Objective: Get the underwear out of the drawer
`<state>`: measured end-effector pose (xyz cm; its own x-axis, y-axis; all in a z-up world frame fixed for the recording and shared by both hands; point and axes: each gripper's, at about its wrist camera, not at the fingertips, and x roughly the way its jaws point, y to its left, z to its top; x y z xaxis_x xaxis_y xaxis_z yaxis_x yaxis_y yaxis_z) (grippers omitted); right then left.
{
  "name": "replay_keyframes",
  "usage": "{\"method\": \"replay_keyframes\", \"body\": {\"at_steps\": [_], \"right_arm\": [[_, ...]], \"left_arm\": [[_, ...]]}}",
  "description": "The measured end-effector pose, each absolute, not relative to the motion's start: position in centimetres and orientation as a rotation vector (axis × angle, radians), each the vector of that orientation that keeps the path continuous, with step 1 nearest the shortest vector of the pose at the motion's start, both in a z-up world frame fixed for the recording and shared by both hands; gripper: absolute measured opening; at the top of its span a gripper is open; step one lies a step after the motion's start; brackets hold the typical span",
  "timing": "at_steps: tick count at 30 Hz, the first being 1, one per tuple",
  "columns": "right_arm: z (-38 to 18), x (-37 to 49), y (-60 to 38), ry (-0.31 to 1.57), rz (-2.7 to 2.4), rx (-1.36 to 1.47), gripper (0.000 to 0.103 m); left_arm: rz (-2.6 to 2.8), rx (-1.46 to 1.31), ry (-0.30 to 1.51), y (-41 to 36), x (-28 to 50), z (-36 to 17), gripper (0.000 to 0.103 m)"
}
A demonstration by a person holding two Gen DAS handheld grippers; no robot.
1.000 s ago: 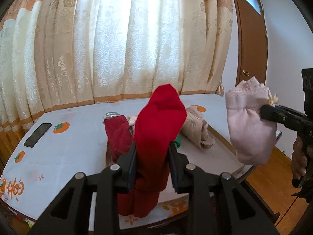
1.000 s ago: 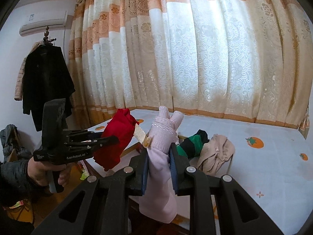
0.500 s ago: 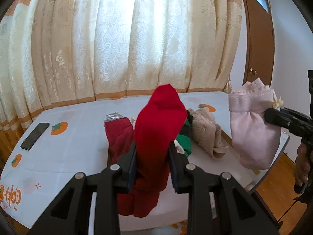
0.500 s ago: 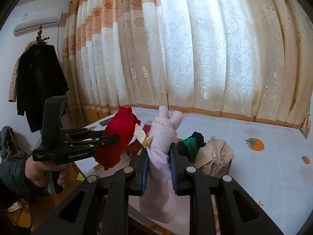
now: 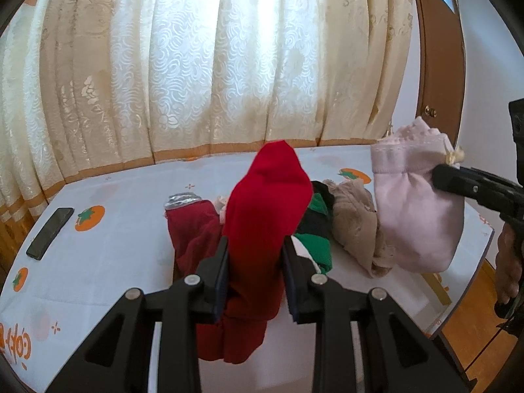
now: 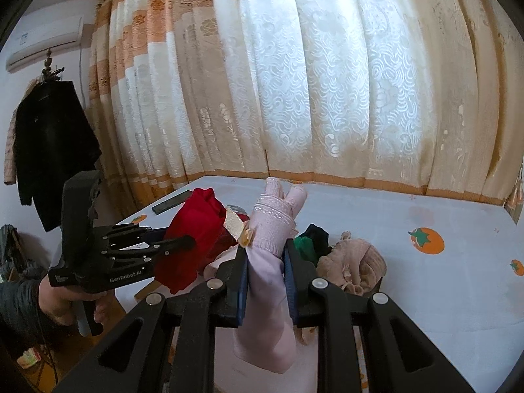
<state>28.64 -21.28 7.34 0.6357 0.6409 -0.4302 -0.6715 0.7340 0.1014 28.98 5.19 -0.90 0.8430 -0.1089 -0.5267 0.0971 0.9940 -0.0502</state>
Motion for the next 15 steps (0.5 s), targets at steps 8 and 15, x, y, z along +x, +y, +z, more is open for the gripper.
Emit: {"method": "replay_keyframes", "body": {"at_steps": [8,15], "right_arm": [[7.0,31.3,-20.7,0.499,0.73,-0.048,0.022],[6.5,34.3,-20.4,0.552,0.712,0.008,0.022]], "left_arm": [[-0.116,-0.04,0.581,5.1,31.1,-0.6,0.027],[-0.134,-0.088,0.62,4.7,33.8,-0.5,0.027]]}}
